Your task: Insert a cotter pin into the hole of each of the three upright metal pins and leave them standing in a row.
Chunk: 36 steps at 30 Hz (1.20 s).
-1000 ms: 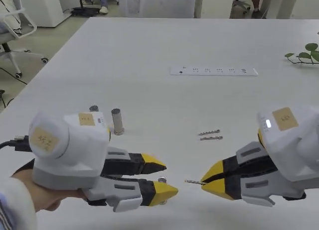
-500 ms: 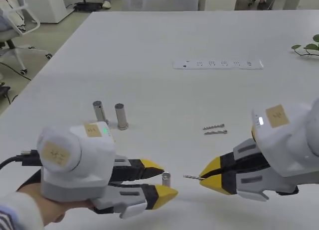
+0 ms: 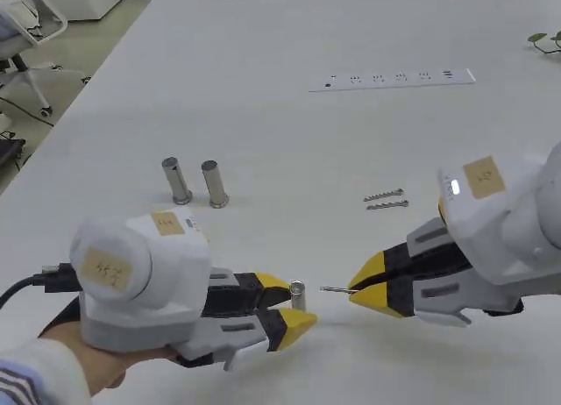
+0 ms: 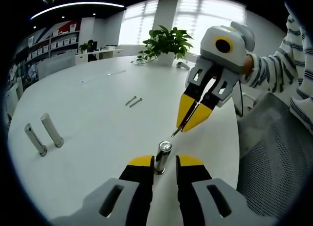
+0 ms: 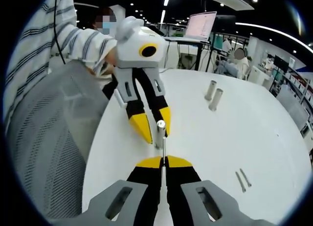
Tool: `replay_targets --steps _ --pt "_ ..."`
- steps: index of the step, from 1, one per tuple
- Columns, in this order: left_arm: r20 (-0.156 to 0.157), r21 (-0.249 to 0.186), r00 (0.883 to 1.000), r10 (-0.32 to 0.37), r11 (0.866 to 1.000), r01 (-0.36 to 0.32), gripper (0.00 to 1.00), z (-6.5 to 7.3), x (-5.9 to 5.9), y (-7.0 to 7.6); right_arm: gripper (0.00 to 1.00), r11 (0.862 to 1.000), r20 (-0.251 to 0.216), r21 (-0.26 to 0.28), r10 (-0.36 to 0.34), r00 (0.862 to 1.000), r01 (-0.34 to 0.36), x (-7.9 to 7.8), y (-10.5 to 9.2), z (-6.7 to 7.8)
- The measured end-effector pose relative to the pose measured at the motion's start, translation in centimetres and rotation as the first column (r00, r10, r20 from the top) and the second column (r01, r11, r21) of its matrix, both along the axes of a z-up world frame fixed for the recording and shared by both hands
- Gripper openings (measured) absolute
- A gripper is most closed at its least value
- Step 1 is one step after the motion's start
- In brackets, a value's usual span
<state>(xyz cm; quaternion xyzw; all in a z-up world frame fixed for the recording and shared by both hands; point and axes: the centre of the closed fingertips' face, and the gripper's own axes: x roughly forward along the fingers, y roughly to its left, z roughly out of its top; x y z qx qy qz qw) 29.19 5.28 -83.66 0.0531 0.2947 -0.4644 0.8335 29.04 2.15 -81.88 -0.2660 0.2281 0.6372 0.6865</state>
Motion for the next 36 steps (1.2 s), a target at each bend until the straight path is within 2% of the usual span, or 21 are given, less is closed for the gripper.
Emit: replay_targets --steps 7,11,21,36 --pt "0.010 -0.002 0.999 0.032 0.999 -0.032 0.09 -0.1 0.4 0.2 0.03 1.000 -0.008 0.018 0.017 1.000 -0.017 0.1 0.5 0.1" --pt "0.016 -0.006 0.999 0.039 0.999 -0.038 0.09 0.0 0.3 0.2 0.03 0.999 -0.012 0.026 0.034 0.999 -0.034 0.2 1.1 0.1" --pt "0.045 -0.012 0.999 0.014 1.000 -0.014 0.09 0.0 0.0 0.1 0.03 0.998 -0.023 0.027 0.060 0.998 -0.060 0.1 1.6 0.0" --pt "0.034 -0.014 0.999 0.016 1.000 -0.015 0.10 0.0 -0.1 0.3 0.03 0.997 -0.035 0.003 0.079 0.996 -0.079 -0.6 1.5 0.0"
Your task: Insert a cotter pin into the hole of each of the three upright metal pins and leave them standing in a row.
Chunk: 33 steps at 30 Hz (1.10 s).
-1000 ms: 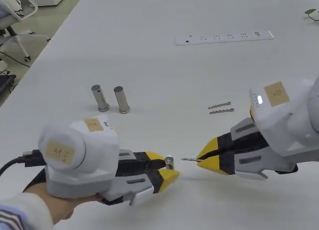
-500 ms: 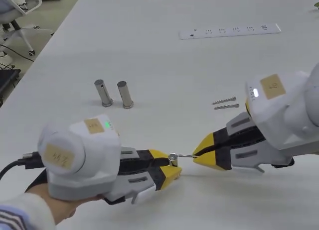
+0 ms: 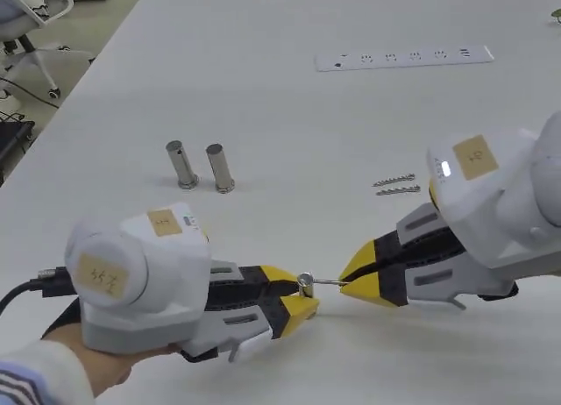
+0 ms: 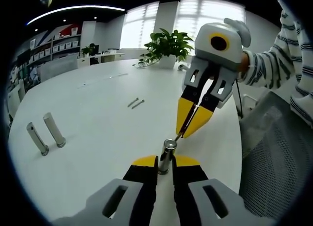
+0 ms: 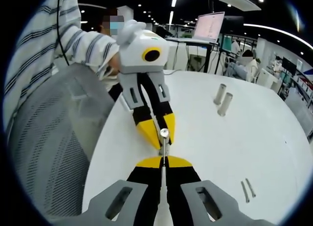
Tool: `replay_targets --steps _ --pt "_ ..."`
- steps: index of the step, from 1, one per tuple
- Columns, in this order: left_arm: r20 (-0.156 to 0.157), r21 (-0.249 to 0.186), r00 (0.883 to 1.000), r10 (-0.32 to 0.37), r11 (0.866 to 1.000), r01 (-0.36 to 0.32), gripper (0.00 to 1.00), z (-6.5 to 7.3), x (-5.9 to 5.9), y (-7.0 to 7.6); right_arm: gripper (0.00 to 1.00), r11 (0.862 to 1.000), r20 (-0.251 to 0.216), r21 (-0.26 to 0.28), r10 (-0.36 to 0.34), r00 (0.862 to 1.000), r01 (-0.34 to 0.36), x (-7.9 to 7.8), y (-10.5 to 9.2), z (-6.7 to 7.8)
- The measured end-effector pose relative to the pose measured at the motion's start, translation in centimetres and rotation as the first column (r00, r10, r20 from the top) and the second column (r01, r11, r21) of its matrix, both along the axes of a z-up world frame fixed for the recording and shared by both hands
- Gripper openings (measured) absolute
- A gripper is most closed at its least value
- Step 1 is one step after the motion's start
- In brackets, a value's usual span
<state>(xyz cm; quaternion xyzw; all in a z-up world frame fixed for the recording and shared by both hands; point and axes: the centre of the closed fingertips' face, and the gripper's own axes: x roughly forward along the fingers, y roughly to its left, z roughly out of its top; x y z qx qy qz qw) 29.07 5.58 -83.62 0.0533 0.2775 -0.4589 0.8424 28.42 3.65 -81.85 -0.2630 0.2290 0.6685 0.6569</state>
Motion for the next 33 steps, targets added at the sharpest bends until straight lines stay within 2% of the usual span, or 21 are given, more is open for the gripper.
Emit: replay_targets --steps 9,16,27,33 --pt "0.009 0.001 1.000 -0.007 1.000 0.006 0.08 0.06 -0.10 -0.03 0.02 1.000 -0.020 -0.016 0.001 1.000 -0.001 -0.72 0.01 -0.04" --pt "0.021 0.002 1.000 -0.009 1.000 0.009 0.08 0.27 -0.10 0.01 0.02 1.000 -0.018 -0.028 -0.015 1.000 0.015 -0.68 0.27 -0.02" --pt "0.018 -0.004 1.000 -0.014 1.000 0.014 0.08 0.25 -0.34 0.00 0.02 0.997 -0.020 -0.040 -0.069 0.997 0.068 -0.39 -0.25 -0.09" --pt "0.010 -0.006 1.000 -0.002 1.000 0.002 0.09 0.21 -0.59 -0.15 0.03 0.996 -0.021 -0.041 -0.074 0.997 0.073 -0.82 0.02 -0.16"
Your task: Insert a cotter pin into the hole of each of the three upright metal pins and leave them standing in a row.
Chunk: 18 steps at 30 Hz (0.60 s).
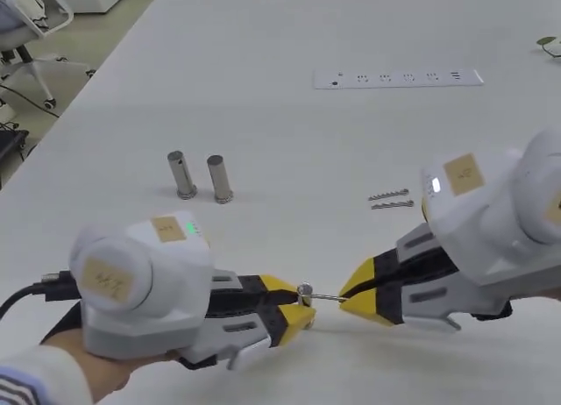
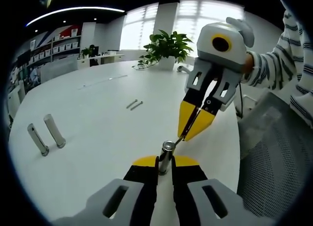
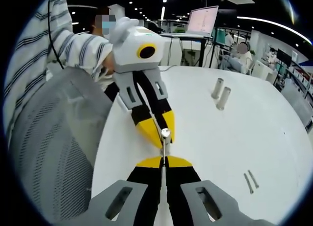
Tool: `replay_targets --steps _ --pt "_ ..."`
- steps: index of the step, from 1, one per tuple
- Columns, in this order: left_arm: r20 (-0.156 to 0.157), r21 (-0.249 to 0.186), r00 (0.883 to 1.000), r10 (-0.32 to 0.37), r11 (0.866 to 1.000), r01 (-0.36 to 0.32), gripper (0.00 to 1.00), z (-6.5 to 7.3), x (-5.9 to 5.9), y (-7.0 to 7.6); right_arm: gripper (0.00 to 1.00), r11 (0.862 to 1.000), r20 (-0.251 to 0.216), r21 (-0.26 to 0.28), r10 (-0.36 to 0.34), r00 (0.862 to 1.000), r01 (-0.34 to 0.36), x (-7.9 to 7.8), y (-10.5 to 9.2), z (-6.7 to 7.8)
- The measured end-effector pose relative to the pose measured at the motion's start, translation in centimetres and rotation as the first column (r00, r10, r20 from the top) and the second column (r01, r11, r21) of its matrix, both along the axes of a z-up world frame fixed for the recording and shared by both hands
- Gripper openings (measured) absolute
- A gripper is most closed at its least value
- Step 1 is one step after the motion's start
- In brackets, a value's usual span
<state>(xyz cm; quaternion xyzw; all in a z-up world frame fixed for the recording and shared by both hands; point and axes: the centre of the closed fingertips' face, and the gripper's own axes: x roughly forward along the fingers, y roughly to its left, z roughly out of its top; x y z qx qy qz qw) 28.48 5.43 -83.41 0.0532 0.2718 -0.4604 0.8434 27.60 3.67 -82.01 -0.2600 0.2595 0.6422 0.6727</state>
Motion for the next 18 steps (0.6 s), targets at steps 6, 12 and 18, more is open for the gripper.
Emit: replay_targets --steps 6,12,18 --pt "-0.008 -0.001 1.000 0.018 1.000 -0.018 0.09 -0.02 -0.22 0.07 0.02 1.000 0.009 -0.002 -0.024 1.000 0.024 0.15 0.01 0.05" --pt "-0.003 -0.004 1.000 0.024 1.000 -0.024 0.09 0.06 -0.35 -0.02 0.02 1.000 0.029 -0.017 -0.004 1.000 0.005 0.11 0.08 0.22" --pt "0.002 -0.007 1.000 0.015 1.000 -0.015 0.08 0.15 -0.22 -0.38 0.03 1.000 0.040 -0.028 0.016 0.999 -0.015 0.25 0.41 0.26"
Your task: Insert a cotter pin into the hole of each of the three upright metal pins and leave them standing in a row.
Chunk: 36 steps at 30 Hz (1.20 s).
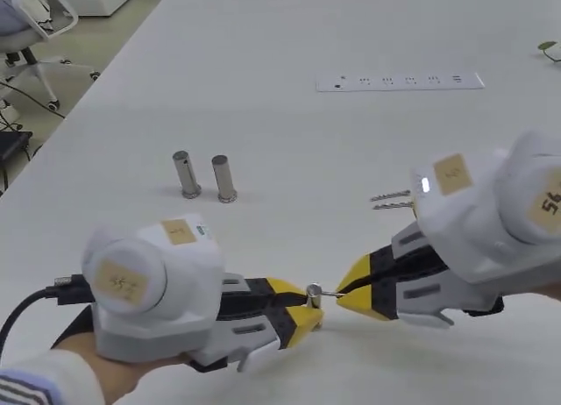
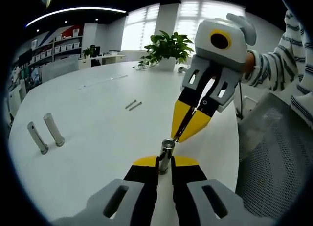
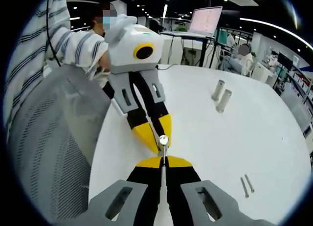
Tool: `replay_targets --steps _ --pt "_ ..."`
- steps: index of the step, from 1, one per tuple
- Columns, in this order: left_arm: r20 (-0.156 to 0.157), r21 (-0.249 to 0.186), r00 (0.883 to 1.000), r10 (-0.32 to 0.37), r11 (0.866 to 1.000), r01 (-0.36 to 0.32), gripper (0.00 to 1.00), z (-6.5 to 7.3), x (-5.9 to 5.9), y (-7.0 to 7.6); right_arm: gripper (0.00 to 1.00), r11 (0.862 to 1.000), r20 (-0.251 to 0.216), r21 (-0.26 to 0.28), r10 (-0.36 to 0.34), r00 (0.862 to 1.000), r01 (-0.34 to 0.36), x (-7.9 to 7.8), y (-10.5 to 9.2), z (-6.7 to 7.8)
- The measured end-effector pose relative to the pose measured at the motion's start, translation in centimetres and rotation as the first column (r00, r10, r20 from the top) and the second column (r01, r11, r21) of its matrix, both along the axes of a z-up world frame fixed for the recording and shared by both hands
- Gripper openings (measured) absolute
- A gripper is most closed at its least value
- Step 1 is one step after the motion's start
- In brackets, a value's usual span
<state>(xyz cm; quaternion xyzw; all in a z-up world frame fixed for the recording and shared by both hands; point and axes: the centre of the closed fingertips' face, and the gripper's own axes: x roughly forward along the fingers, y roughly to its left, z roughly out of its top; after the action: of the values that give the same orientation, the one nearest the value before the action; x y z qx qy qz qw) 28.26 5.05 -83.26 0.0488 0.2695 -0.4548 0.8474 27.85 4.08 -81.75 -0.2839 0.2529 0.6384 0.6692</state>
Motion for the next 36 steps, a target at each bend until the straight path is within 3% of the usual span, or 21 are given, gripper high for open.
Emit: replay_targets --steps 10,14,22,28,36 --pt "-0.008 -0.007 1.000 -0.003 1.000 0.003 0.08 0.0 -0.1 -0.1 0.04 1.000 0.012 0.008 0.030 0.999 -0.030 -0.2 0.6 -0.1" --pt "-0.009 -0.009 1.000 -0.003 1.000 0.003 0.08 0.0 -0.1 -0.1 0.13 1.000 0.001 0.026 -0.008 1.000 0.008 0.4 0.1 0.1" --pt "-0.011 -0.010 1.000 -0.004 1.000 0.003 0.08 -0.1 0.0 0.0 0.10 1.000 -0.019 0.019 -0.016 1.000 0.016 0.2 -1.0 0.1" --pt "-0.010 -0.008 1.000 -0.001 1.000 0.000 0.08 -0.1 0.0 0.1 0.05 0.999 -0.027 0.034 -0.003 1.000 0.004 -0.5 -0.8 0.3" --pt "-0.011 -0.011 1.000 0.001 1.000 -0.001 0.08 -0.1 0.0 0.1 0.03 0.998 -0.024 0.052 -0.016 1.000 0.017 0.0 -0.2 0.5"
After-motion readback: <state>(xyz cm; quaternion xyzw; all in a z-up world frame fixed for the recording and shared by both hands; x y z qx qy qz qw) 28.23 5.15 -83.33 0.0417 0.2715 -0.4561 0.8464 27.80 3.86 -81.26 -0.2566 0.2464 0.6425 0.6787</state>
